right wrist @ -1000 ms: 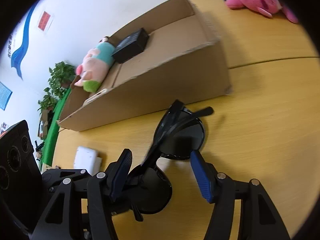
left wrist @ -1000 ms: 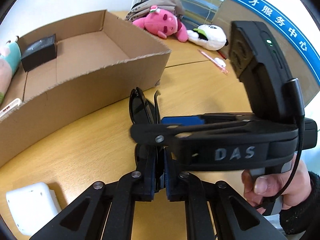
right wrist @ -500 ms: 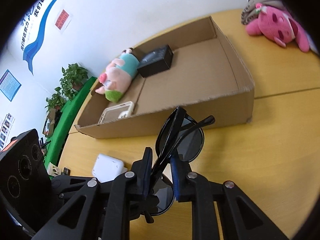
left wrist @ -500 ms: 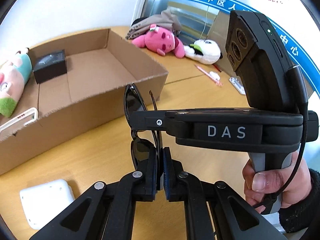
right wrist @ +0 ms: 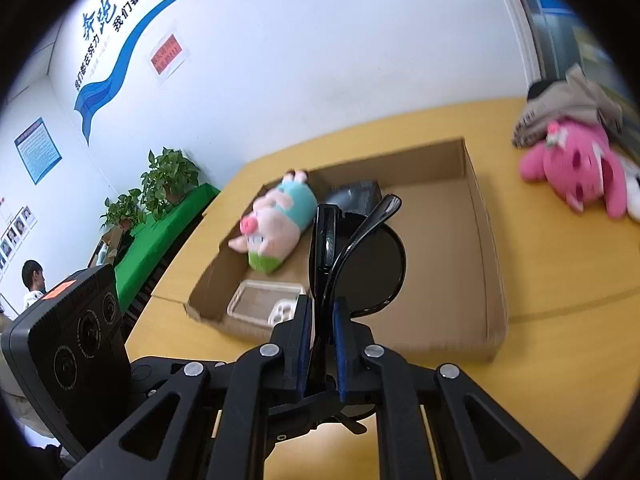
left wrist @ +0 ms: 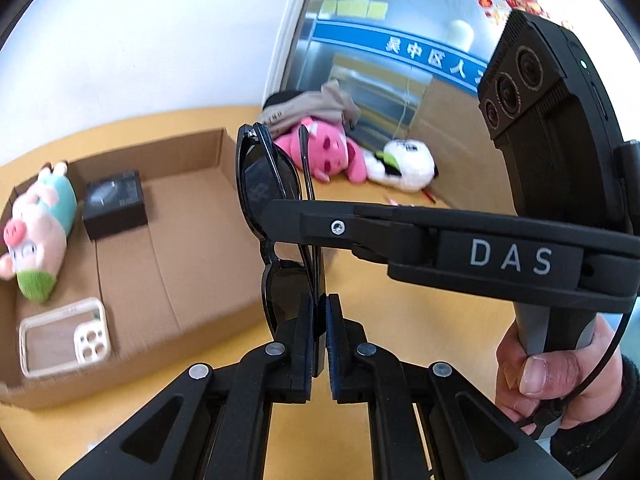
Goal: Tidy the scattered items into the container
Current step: 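Carry the sunglasses into the cardboard box and open the left gripper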
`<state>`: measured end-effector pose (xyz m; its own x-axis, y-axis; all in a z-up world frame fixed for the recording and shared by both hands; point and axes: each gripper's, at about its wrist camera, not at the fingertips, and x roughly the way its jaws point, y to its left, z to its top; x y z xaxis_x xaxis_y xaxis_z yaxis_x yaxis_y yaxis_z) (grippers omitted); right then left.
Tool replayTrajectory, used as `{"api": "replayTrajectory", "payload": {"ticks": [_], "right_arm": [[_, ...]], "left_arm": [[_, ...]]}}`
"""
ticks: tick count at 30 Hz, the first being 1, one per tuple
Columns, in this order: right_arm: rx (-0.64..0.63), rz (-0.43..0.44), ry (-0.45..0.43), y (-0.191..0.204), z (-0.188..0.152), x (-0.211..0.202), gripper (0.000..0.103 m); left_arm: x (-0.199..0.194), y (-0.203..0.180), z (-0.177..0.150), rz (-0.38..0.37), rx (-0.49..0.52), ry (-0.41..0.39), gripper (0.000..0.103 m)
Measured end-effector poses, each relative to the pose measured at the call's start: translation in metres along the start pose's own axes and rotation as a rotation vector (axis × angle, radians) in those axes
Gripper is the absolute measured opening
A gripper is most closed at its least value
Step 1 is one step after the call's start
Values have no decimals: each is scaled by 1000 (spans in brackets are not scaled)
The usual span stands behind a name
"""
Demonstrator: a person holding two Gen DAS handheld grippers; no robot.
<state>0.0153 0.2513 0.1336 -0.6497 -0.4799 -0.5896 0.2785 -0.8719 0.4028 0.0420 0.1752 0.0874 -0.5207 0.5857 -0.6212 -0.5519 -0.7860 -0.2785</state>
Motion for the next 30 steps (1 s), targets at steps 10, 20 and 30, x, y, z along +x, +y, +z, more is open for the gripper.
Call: {"api": "replayTrajectory", "payload": {"ticks": [10, 20, 30], "right_arm": [[-62, -10, 7, -10, 84, 40, 10], [-44, -61, 116, -65, 152, 128, 10], [33, -117, 321, -146, 161, 243, 10]], "left_arm": [[20, 48, 74, -9, -66, -42, 5], [108, 114, 142, -26, -154, 53, 5], [224, 191, 152, -84, -338, 270, 5]]}}
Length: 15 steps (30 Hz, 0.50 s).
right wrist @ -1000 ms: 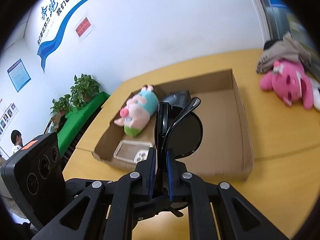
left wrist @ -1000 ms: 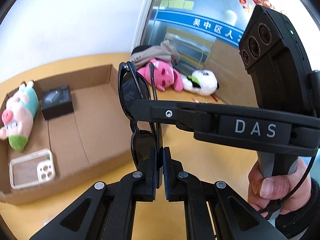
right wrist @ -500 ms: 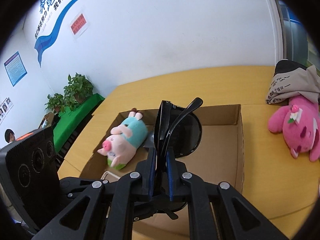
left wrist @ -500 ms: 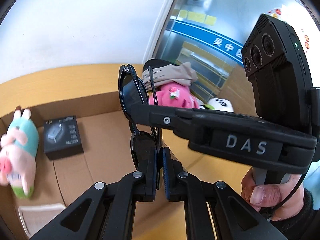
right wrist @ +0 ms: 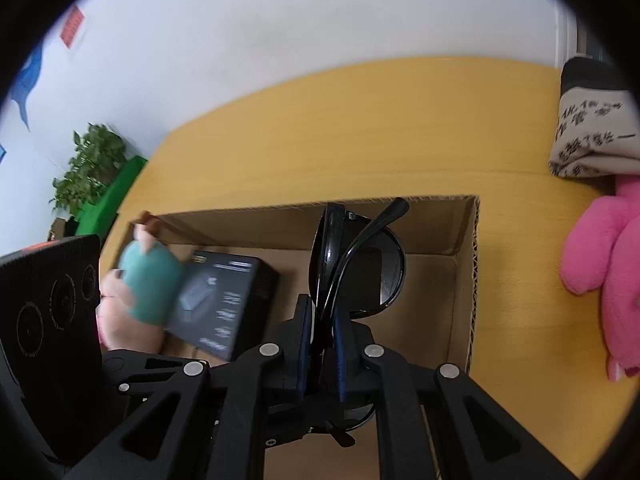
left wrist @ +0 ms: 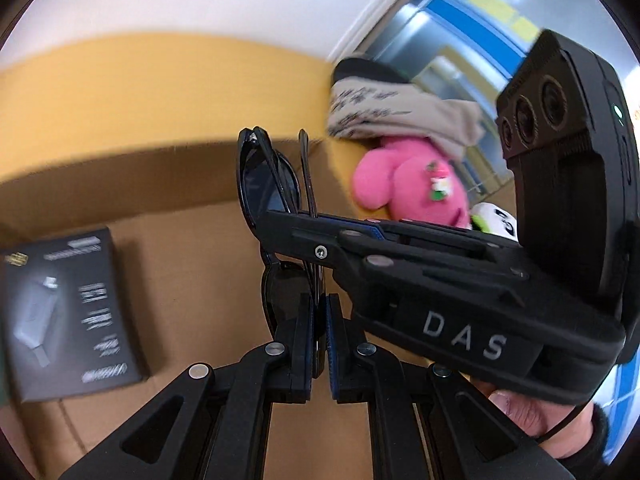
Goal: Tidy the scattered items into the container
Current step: 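Carry the sunglasses into the cardboard box and open the left gripper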
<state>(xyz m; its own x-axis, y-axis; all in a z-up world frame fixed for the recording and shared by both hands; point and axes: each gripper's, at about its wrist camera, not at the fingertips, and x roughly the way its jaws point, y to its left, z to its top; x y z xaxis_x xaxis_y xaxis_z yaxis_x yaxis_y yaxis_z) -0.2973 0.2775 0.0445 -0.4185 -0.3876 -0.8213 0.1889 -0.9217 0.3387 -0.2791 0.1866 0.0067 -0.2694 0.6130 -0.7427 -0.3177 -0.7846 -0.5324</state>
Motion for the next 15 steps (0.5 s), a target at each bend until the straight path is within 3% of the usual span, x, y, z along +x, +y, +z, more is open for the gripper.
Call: {"api": "replayTrajectory", "payload": {"ticks": [6, 12, 15], "right_arm": [[-16, -67, 54, -6, 0, 32, 8], [-40, -132, 51, 0, -6, 32, 13], [-42, -138, 17, 7, -12, 11, 35]], "left_arm": [[33, 24, 2, -15, -67, 71, 5], [28, 24, -3, 20, -73, 69, 6], [5, 22, -10, 31, -79, 22, 33]]}}
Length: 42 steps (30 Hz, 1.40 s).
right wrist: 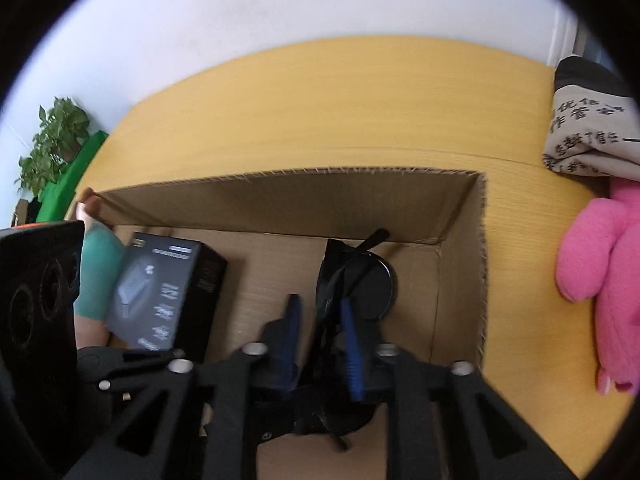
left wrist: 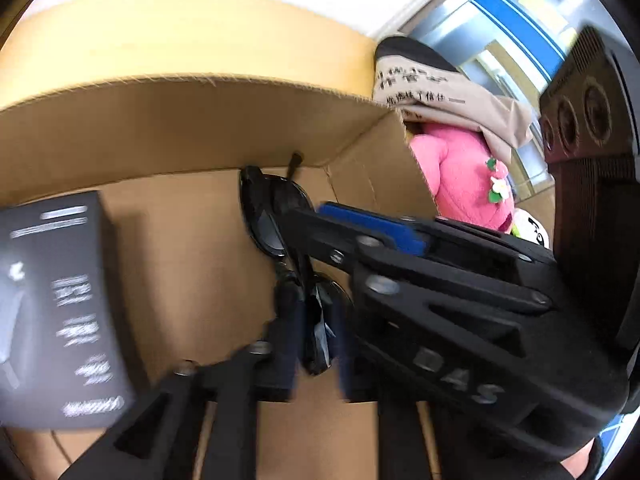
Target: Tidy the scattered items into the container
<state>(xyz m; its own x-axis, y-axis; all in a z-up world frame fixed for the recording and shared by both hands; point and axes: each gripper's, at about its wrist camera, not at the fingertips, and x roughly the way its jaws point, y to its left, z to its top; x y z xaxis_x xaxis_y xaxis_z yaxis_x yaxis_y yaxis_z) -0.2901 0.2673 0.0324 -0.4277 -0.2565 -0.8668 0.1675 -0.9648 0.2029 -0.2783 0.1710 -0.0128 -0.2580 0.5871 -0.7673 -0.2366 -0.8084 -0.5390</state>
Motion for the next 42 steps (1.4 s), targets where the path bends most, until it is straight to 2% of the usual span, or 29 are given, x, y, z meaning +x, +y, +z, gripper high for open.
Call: {"api": "replayTrajectory", "payload": {"ticks": [1, 2, 4, 7, 8, 9, 11, 12, 14, 17, 20, 23, 27, 29, 32, 37, 42], "right_arm": [[-13, -22, -24, 3, -4, -13, 48], [-24, -40, -52, 5, -8, -28, 54], [-22, -29, -122, 9, -23, -65, 60], [-31, -3, -241, 22, -57, -127, 76], [-40, 4, -285, 28, -69, -146, 81], [-50, 11, -330, 35, -84, -164, 81], [-65, 12, -395, 49, -109, -187, 83], [-72, 11, -421, 57, -121, -194, 83], [-76, 9, -464, 75, -151, -198, 83], [-68, 6, -474, 86, -183, -183, 84], [-56, -18, -447, 92, -211, -155, 84], [-75, -80, -474, 99, -232, -134, 84], [-87, -171, -478, 99, -251, -114, 84], [-87, -171, -482, 96, -256, -104, 84], [-96, -171, -530, 96, -264, -102, 84], [-111, -159, -580, 96, -270, -101, 88], [-112, -156, -583, 95, -269, -101, 89]], "left_arm": [[-10, -1, -4, -7, -2, -19, 43], [-23, -3, -9, -5, 5, -40, 51], [-56, -10, -24, 14, 36, -97, 58], [-117, -22, -59, 95, 101, -222, 81], [-137, -25, -72, 124, 117, -270, 86], [-154, -27, -83, 151, 125, -312, 88], [-190, -27, -115, 229, 139, -411, 100], [-203, -26, -128, 269, 143, -451, 102], [-228, -17, -161, 351, 147, -515, 103], [-241, 2, -197, 443, 143, -549, 103], [-237, 29, -226, 520, 136, -539, 103], [-227, 53, -249, 558, 138, -526, 103], [-205, 74, -264, 560, 128, -513, 103], [-194, 82, -268, 547, 133, -521, 103], [-184, 79, -270, 574, 166, -565, 103], [-181, 88, -268, 514, 116, -614, 103], [-180, 87, -272, 514, 132, -670, 103]]}}
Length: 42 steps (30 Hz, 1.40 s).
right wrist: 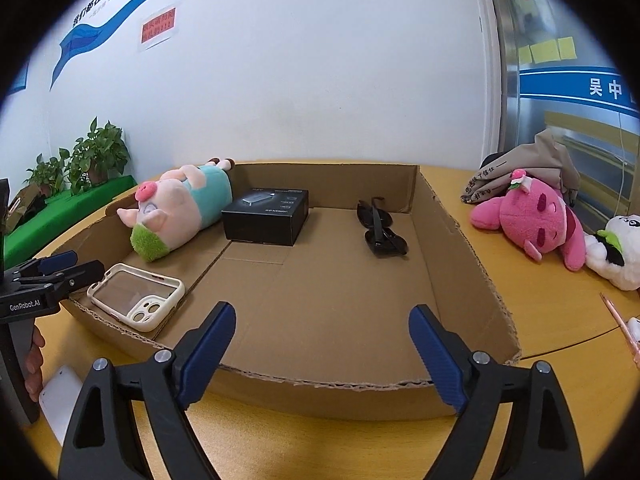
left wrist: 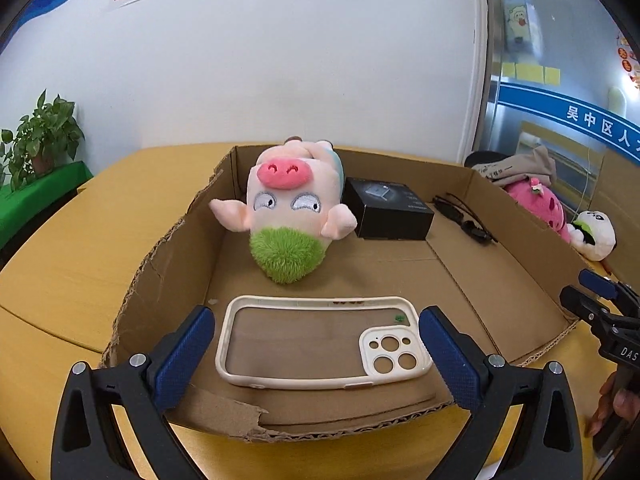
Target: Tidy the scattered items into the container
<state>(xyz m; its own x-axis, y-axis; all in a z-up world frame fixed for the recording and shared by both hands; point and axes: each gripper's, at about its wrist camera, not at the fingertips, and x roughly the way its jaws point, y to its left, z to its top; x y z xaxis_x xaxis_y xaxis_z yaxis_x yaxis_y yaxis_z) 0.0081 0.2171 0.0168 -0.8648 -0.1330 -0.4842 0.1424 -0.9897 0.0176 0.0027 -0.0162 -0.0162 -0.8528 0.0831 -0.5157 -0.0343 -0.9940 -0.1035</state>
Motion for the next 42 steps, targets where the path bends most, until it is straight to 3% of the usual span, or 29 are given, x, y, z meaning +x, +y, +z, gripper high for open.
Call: {"api": "replayTrajectory", "payload": {"ticks": [42], "right_arm": [[4, -14, -1, 3, 1, 1, 90]], "left_arm": [[2, 1, 1, -25, -12, 9, 103]]}}
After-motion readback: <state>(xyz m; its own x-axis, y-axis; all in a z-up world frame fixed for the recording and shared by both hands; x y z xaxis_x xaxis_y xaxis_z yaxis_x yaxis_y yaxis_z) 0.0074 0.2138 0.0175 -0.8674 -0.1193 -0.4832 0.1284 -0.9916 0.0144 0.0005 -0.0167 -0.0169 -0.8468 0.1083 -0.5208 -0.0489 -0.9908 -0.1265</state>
